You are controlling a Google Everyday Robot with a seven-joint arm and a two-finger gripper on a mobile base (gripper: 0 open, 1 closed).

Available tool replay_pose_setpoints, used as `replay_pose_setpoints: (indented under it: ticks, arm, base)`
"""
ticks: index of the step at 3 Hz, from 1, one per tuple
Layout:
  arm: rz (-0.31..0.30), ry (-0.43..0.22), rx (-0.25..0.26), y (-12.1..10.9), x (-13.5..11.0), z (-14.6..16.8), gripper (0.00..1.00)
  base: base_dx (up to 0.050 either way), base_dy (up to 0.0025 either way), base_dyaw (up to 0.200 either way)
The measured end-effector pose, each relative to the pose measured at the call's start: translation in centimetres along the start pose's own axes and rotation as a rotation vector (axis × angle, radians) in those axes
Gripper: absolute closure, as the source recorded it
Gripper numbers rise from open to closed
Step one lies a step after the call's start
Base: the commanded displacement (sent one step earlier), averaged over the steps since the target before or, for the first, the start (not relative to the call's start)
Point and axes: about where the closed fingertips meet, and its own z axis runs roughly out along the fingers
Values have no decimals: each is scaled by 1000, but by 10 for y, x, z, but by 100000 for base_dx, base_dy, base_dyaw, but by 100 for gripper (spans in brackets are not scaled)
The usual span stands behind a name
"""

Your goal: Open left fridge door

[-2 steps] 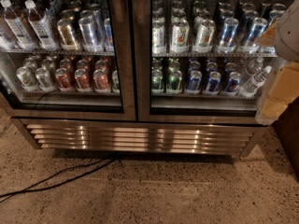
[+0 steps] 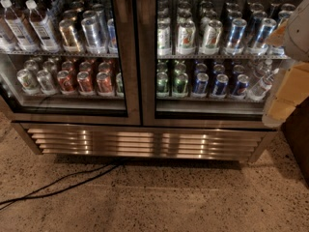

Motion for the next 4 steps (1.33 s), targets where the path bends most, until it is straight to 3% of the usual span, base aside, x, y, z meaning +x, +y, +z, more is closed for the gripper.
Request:
replay_pose_setpoints:
  ticks: [2, 3, 4]
  arm:
    - [-37, -48, -73, 5, -23, 96, 0]
    - [-27, -177, -98, -6, -15, 119, 0]
    - [-47, -424, -128, -18, -10, 120, 0]
  base:
    - [0, 0, 0]
    - [0, 0, 0]
    - [0, 0, 0]
